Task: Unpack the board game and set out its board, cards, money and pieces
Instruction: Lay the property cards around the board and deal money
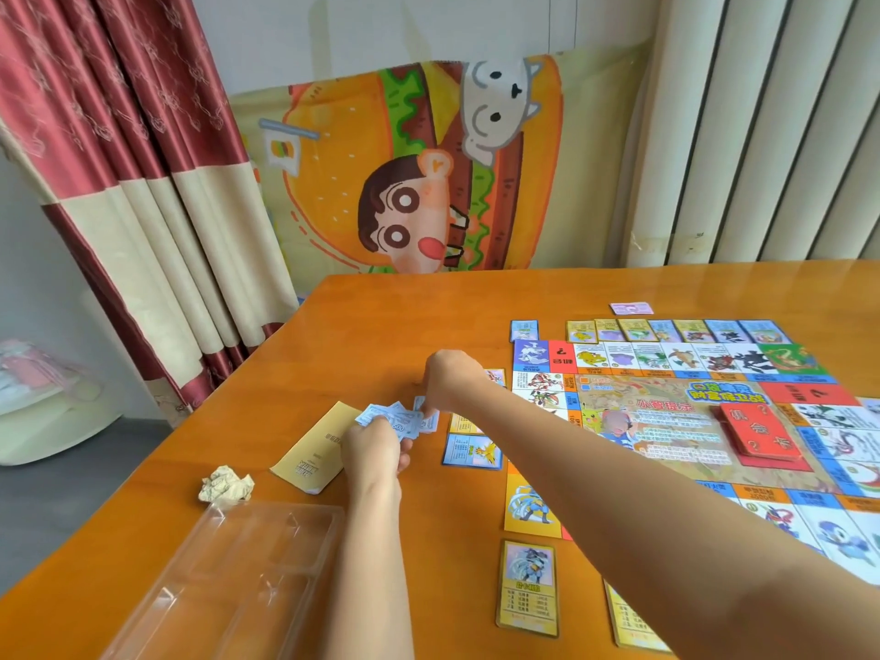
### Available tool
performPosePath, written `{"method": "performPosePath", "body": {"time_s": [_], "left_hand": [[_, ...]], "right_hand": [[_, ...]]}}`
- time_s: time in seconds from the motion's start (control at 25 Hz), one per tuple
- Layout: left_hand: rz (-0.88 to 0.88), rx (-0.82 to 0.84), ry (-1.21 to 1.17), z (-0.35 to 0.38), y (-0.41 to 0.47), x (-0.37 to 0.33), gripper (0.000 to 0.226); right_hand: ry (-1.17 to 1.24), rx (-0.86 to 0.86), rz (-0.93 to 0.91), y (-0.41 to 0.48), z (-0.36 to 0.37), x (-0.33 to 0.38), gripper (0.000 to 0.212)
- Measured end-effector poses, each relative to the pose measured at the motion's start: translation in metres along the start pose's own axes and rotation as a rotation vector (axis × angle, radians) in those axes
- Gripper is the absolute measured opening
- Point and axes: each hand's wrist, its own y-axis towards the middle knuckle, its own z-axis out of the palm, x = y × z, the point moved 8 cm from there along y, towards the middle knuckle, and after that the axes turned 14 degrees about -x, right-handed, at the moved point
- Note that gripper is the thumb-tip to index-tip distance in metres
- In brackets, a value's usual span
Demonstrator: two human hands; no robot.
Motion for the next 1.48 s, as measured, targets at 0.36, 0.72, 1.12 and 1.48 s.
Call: {"method": "performPosePath", "body": {"time_s": [0.36, 0.72, 1.12, 1.48], "left_hand": [[0.374, 0.346, -0.062, 0.024, -0.064, -0.057, 0.021], [0.452, 0.755, 0.107, 0.071, -0.147, -0.062, 0.021], [0.366, 0.913, -0.031, 0.123, -0.201, -0.075, 0.012], [0.381, 0.971, 0.110, 0.179, -0.216, -0.084, 0.008]], "right_hand": [[0.400, 0.011, -0.402, -0.068, -0.112, 0.007, 0.048], [0.077, -0.050, -0.475, -0.126, -0.174, -0.058, 0.054], [0.227, -0.180, -0.347, -0.132, -0.222, -0.131, 0.033], [0.323, -0.300, -0.174, -0.099, -0.240, -0.190, 0.012]]}}
